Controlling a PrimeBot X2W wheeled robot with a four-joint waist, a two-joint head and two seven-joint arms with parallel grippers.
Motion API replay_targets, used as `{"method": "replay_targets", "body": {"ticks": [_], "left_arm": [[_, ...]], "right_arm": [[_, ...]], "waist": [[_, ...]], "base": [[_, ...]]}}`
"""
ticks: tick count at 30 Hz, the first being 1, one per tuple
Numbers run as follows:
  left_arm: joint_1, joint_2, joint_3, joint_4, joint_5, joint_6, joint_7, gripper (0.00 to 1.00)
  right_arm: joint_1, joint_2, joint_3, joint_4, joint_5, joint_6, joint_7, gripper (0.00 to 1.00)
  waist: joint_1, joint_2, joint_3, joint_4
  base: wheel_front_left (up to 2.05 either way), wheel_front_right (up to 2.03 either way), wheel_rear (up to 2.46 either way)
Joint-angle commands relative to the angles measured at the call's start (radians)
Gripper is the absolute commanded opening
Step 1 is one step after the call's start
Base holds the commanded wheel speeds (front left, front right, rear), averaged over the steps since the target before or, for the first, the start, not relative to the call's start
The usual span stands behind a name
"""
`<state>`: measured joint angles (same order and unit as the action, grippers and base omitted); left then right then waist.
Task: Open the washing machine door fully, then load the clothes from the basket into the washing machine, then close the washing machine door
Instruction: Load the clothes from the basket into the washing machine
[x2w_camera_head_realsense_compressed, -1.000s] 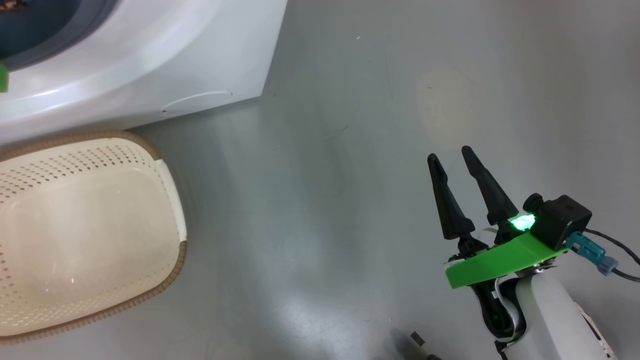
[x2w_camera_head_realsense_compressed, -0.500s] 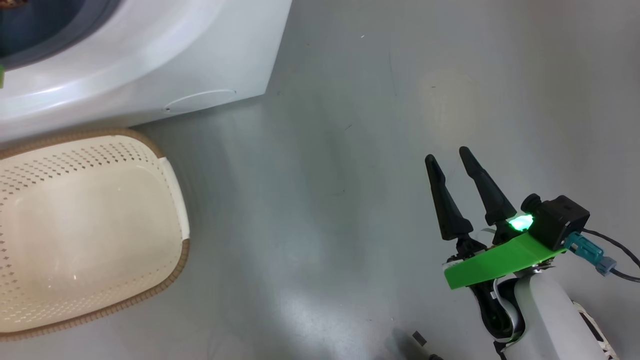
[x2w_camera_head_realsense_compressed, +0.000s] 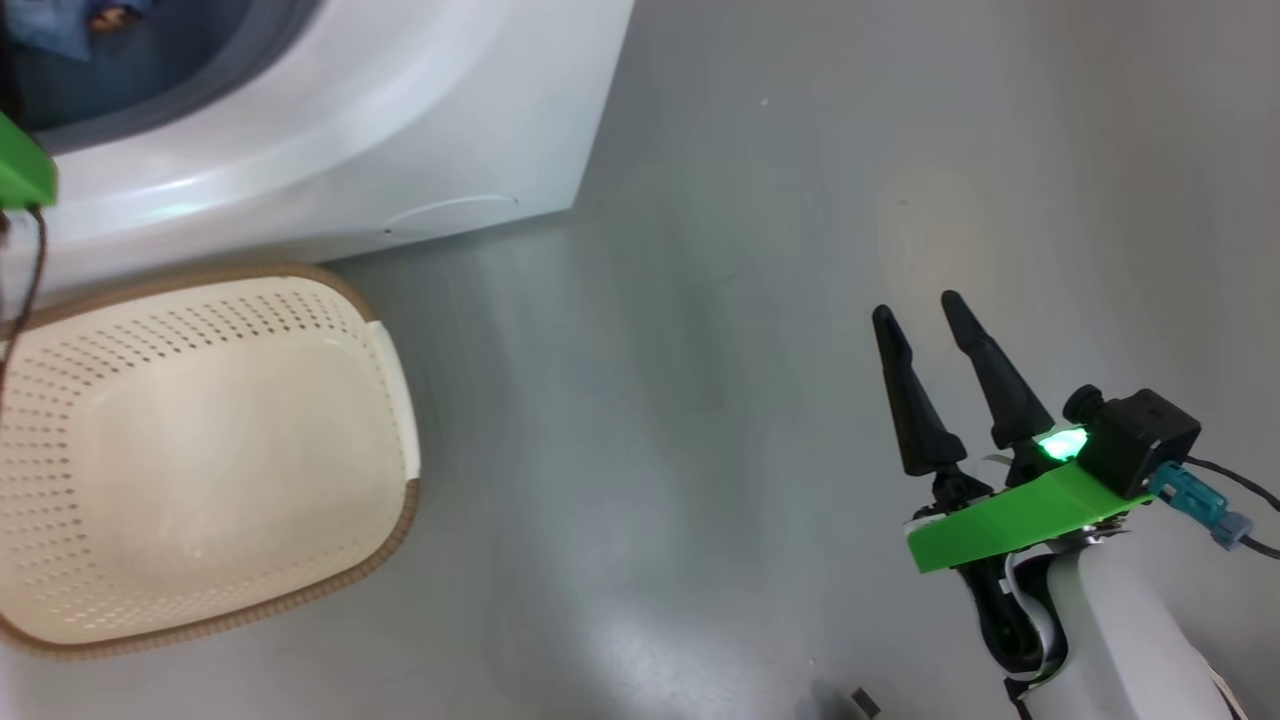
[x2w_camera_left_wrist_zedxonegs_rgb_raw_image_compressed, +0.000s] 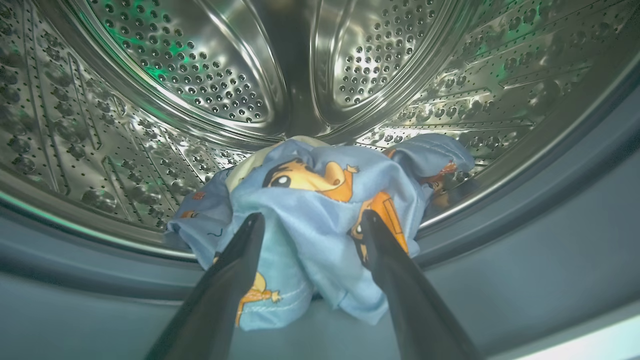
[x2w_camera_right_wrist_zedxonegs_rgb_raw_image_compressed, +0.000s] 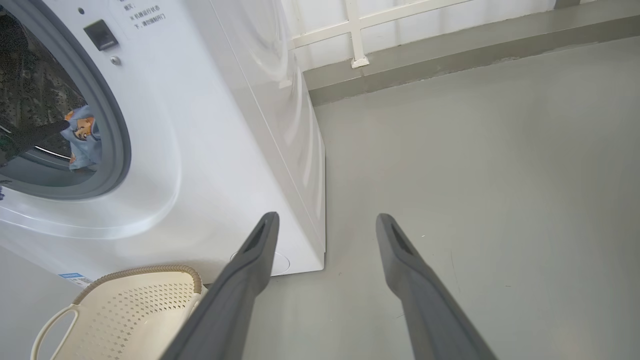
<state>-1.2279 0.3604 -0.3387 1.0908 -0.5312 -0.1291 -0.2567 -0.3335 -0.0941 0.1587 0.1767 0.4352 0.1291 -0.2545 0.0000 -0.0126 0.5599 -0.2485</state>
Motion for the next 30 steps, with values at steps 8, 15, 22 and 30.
{"method": "replay_targets", "body": {"ticks": [8,15,22,30], "left_arm": [[0.167,0.019,0.1,-0.16,0.002,-0.001,-0.005,1.0],[0.332,-0.017,0.183,-0.276,0.074,-0.001,-0.005,1.0],[0.505,-0.069,0.275,-0.37,0.121,-0.002,-0.005,1.0],[0.673,-0.099,0.323,-0.459,0.152,-0.002,-0.005,1.0]], "right_arm": [[0.044,-0.038,-0.004,-0.009,-0.006,0.002,-0.007,1.0],[0.078,-0.07,-0.018,0.007,-0.009,0.002,-0.007,1.0],[0.124,-0.098,-0.024,0.024,-0.006,0.002,-0.007,1.0],[0.18,-0.127,-0.036,0.035,-0.002,0.002,-0.007,1.0]], "waist": [[0.0,0.0,-0.079,0.056],[0.0,0.0,-0.149,0.1],[0.0,0.0,-0.232,0.134],[0.0,0.0,-0.31,0.166]], "base": [[0.0,0.0,0.0],[0.0,0.0,0.0],[0.0,0.0,0.0],[0.0,0.0,0.0]]}}
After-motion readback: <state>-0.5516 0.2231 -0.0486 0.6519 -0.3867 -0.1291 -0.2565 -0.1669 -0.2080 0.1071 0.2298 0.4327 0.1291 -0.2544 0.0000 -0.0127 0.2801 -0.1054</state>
